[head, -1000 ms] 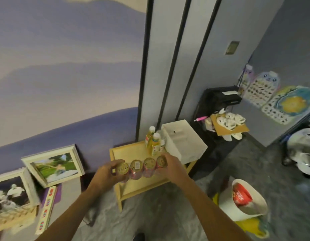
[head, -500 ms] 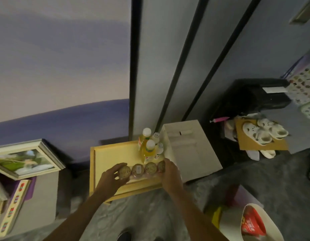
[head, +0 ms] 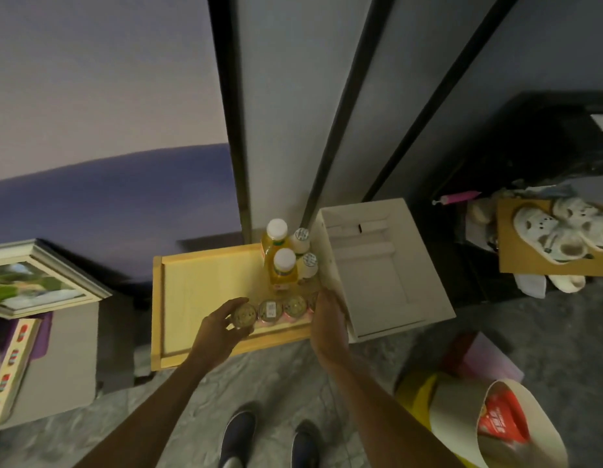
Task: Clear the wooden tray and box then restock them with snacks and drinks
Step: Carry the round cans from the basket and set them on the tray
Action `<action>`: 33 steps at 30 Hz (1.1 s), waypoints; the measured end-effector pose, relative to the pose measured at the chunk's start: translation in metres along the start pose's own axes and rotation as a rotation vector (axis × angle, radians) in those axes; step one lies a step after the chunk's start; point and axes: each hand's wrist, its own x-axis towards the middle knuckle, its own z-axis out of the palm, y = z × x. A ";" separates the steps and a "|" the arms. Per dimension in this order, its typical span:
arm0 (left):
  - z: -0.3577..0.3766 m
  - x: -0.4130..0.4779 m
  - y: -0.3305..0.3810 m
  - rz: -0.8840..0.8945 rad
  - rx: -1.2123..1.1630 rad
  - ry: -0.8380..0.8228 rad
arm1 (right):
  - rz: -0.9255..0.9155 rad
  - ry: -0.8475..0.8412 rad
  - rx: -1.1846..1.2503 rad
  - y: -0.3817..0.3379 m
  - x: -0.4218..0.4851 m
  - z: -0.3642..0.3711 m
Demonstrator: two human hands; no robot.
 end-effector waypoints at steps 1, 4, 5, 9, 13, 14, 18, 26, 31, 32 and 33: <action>0.001 0.002 -0.004 -0.001 0.015 -0.006 | 0.034 0.004 0.172 0.002 0.000 0.003; 0.002 0.001 -0.011 -0.007 0.045 -0.012 | 0.167 0.028 0.531 0.000 0.001 0.009; 0.003 0.000 -0.011 -0.001 0.047 -0.006 | 0.200 0.018 0.560 0.000 0.002 0.010; 0.004 0.001 -0.012 0.010 0.076 0.009 | 0.180 -0.021 0.340 0.022 0.015 0.029; 0.003 -0.003 -0.008 0.015 0.161 -0.004 | 0.030 -0.047 -0.092 -0.010 -0.005 -0.005; 0.003 -0.004 -0.005 0.016 0.180 -0.013 | 0.013 -0.063 -0.177 -0.011 -0.007 -0.008; -0.006 -0.014 0.013 0.012 0.236 -0.048 | -0.055 -0.128 -0.397 -0.034 -0.017 -0.024; -0.068 -0.071 0.084 0.041 0.274 0.119 | -0.236 -0.106 -0.312 -0.084 -0.040 -0.096; -0.134 -0.144 0.134 0.027 0.337 0.287 | -0.408 -0.062 -0.226 -0.117 -0.045 -0.142; -0.146 -0.164 0.142 0.031 0.336 0.333 | -0.463 -0.066 -0.261 -0.131 -0.053 -0.151; -0.159 -0.184 0.152 0.022 0.334 0.389 | -0.519 -0.077 -0.311 -0.149 -0.063 -0.159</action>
